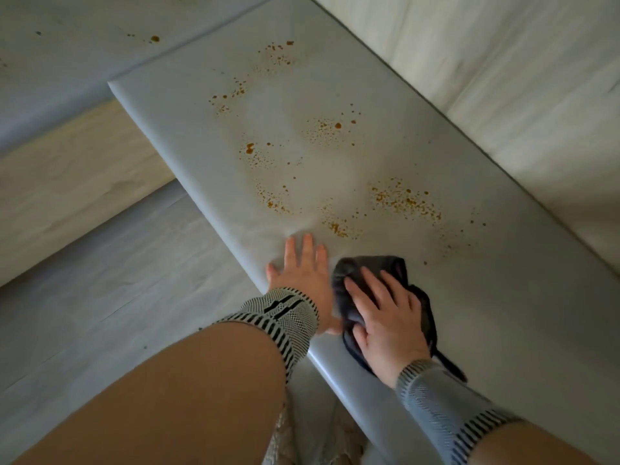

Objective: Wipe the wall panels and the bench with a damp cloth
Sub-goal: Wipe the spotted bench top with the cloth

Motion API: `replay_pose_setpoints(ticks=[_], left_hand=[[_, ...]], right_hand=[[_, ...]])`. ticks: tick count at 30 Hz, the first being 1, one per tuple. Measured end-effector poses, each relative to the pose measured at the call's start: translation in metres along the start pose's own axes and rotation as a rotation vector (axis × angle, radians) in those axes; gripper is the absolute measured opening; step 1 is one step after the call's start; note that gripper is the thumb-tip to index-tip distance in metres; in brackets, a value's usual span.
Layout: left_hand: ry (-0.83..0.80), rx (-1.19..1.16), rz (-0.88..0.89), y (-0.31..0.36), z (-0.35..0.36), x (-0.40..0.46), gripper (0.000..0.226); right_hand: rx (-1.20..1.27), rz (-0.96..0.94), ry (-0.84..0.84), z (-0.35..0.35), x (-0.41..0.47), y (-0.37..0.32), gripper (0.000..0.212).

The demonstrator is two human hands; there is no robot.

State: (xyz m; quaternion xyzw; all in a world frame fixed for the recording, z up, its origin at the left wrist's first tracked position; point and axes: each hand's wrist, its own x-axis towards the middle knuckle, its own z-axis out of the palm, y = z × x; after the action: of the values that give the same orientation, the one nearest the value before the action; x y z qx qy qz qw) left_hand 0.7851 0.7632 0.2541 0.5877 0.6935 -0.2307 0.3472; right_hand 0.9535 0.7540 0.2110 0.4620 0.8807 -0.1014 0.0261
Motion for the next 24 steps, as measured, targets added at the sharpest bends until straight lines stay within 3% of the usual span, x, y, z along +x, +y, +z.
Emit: replay_pose_setpoints(ticks=[2,5,7,8,11,13,15,18,19,21,24], left_hand=[[-0.043,0.068,-0.022,0.001,0.0,0.002,0.144],[-0.07,0.093,-0.069,0.006,-0.001,0.006,0.147],[-0.081,0.09,-0.11,0.013,-0.001,0.008,0.147],[-0.087,0.085,-0.13,0.015,0.0,0.01,0.148],[-0.085,0.083,-0.185,0.019,-0.001,0.013,0.15],[-0.093,0.104,-0.189,0.02,0.0,0.014,0.151],[-0.102,0.122,-0.181,0.019,0.002,0.014,0.15],[-0.104,0.136,-0.176,0.018,0.002,0.016,0.15],[-0.104,0.139,-0.177,0.018,0.003,0.016,0.15],[-0.106,0.141,-0.19,0.021,0.003,0.016,0.151],[-0.111,0.139,-0.215,0.024,0.0,0.016,0.152]], right_hand=[[-0.021,0.009,-0.062,-0.011,-0.005,0.032,0.08],[0.09,0.527,-0.106,-0.026,0.001,0.051,0.064],[0.13,0.651,-0.184,-0.038,0.013,0.036,0.062],[0.116,0.555,-0.211,-0.039,0.016,0.022,0.062],[0.15,0.023,-0.163,-0.029,0.012,-0.008,0.062],[0.124,-0.09,-0.194,-0.026,0.012,0.004,0.06],[0.084,0.132,-0.121,-0.026,0.013,0.031,0.06],[0.175,0.72,-0.141,-0.036,0.019,0.053,0.058],[0.195,0.788,-0.153,-0.041,0.023,0.047,0.058],[0.178,0.625,-0.187,-0.045,0.028,0.023,0.06],[0.157,0.018,-0.201,-0.037,0.02,-0.001,0.059]])
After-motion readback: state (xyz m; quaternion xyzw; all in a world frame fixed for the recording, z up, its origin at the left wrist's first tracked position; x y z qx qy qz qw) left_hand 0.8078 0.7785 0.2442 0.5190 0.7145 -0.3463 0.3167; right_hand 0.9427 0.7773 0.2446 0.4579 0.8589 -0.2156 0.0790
